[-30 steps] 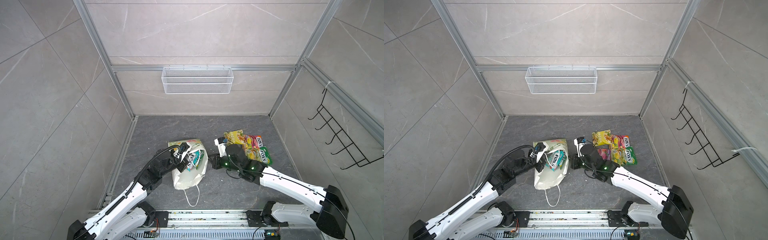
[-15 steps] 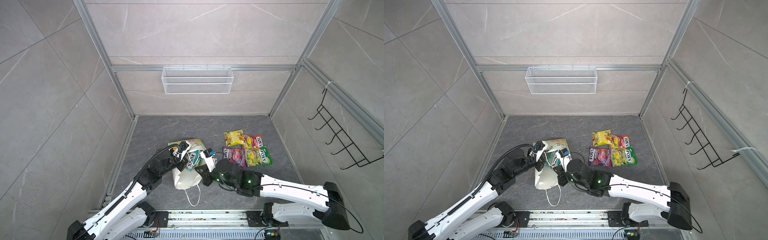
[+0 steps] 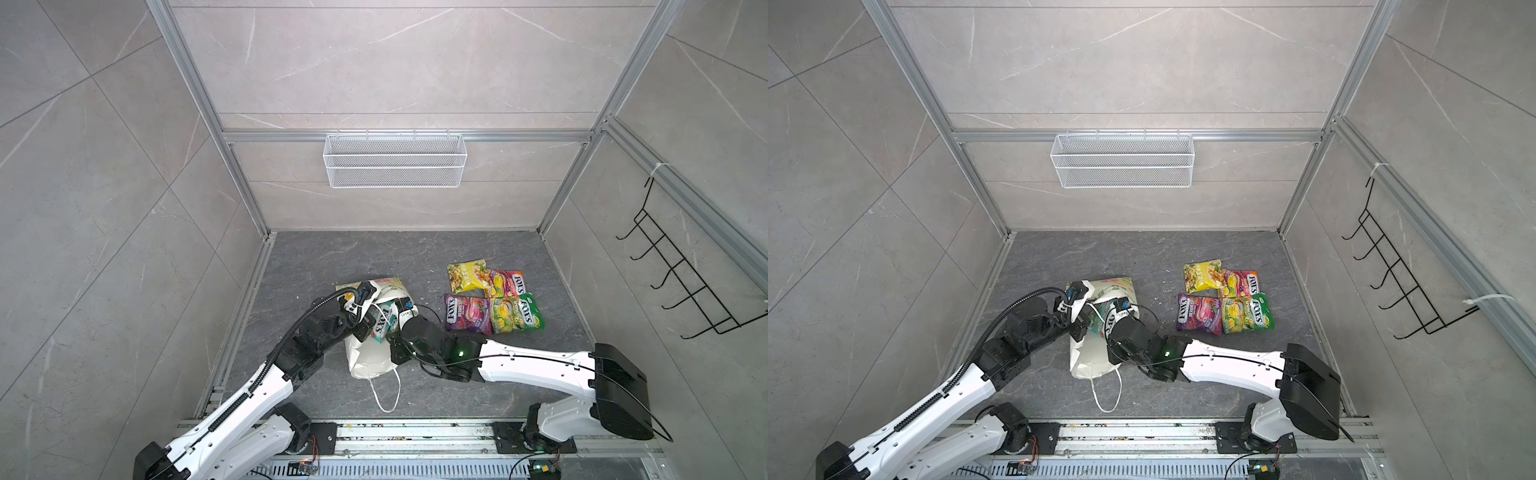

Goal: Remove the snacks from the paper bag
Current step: 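Lower the open right gripper into the bag's opening beside the left gripper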

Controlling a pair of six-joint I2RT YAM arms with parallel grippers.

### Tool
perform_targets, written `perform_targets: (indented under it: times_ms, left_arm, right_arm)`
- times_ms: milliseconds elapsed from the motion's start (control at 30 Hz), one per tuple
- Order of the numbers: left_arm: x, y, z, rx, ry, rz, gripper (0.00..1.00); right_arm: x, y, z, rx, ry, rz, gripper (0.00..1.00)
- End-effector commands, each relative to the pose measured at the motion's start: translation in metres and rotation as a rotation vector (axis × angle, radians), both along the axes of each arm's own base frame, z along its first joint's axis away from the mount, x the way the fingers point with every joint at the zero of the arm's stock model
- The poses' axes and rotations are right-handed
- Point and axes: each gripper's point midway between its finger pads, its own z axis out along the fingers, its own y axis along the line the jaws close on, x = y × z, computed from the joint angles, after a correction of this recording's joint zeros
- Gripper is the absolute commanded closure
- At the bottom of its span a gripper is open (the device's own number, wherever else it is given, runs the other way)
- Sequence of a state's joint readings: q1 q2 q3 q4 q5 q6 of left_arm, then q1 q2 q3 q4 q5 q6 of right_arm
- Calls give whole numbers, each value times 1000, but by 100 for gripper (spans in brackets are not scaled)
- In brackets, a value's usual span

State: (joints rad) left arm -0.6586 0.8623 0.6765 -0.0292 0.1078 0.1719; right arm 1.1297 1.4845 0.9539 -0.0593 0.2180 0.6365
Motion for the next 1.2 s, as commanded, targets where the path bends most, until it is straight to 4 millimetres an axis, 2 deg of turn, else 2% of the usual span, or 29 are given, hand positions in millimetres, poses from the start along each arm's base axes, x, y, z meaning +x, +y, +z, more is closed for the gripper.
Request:
perform_targets:
  times_ms: [0, 267, 400, 633, 767, 867, 900, 1000, 1167]
  left_arm:
    - [-2, -5, 30, -76, -78, -27, 100]
    - [4, -15, 32, -87, -89, -46, 100]
    - [15, -20, 32, -94, -96, -33, 100]
    - [31, -30, 28, -102, -104, -18, 100]
    - [32, -32, 27, -87, -96, -30, 100]
    - [27, -32, 21, -81, -76, -45, 100]
    - [25, -31, 19, -79, -72, -48, 100]
    - [19, -28, 8, -72, -55, -49, 100]
    - [14, -24, 6, -81, -27, -43, 100]
  right_arm:
    - [11, -9, -20, -55, 55, -58, 100]
    - [45, -27, -38, -89, 79, -136, 100]
    - [65, -35, -33, -105, 40, -159, 100]
    - [92, -35, -22, -110, -15, -157, 100]
    - [91, -35, -7, -69, -32, -151, 100]
    - [86, -42, 1, -36, -32, -172, 91]
    - [85, -44, 2, -28, -24, -175, 88]
    - [79, -43, 0, 6, 20, -176, 86]
    - [63, -36, -4, 111, 74, -136, 86]
